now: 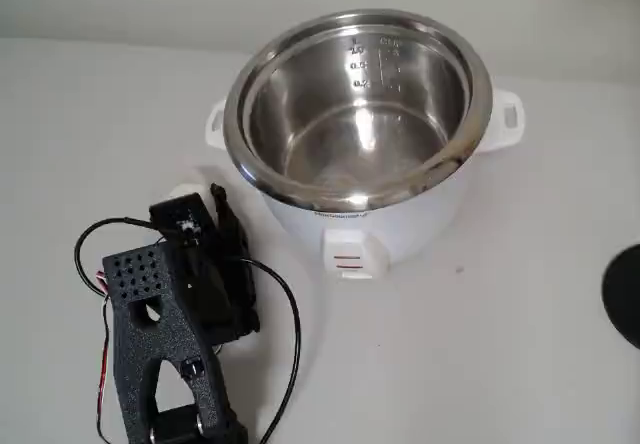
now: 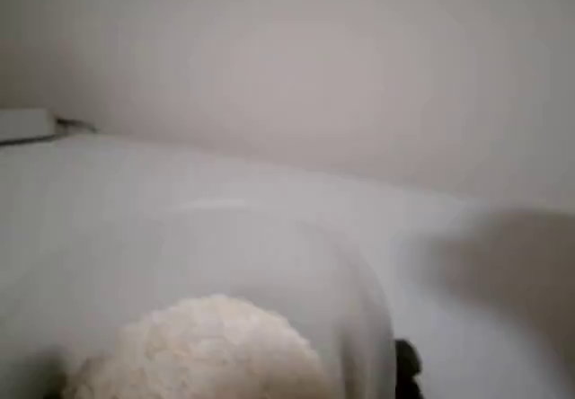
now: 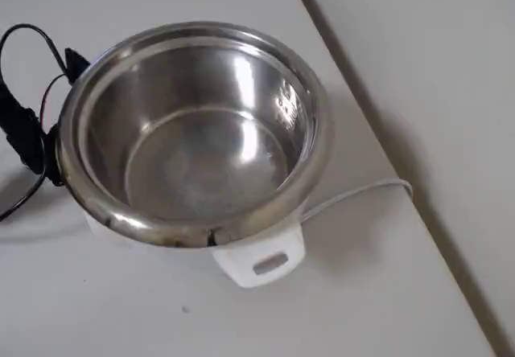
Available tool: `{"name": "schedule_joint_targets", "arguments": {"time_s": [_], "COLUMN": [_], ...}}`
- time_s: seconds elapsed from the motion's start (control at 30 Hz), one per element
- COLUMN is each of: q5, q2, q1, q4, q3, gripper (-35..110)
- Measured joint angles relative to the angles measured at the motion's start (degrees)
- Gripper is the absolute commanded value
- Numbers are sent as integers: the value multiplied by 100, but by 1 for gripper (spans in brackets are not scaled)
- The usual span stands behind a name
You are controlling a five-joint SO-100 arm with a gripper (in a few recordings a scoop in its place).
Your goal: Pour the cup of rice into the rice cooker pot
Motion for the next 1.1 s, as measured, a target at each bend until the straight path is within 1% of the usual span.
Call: {"name": "schedule_joint_targets", "arguments": {"time_s": [0.4,0.57,1.1], "q5": [-211,-229,-229], "q2": [1310,1863,4087], "q1": [439,624,650], "q4": [1828,2382,4210], "q3": [97,105,114], "gripper": [25,25,25]}}
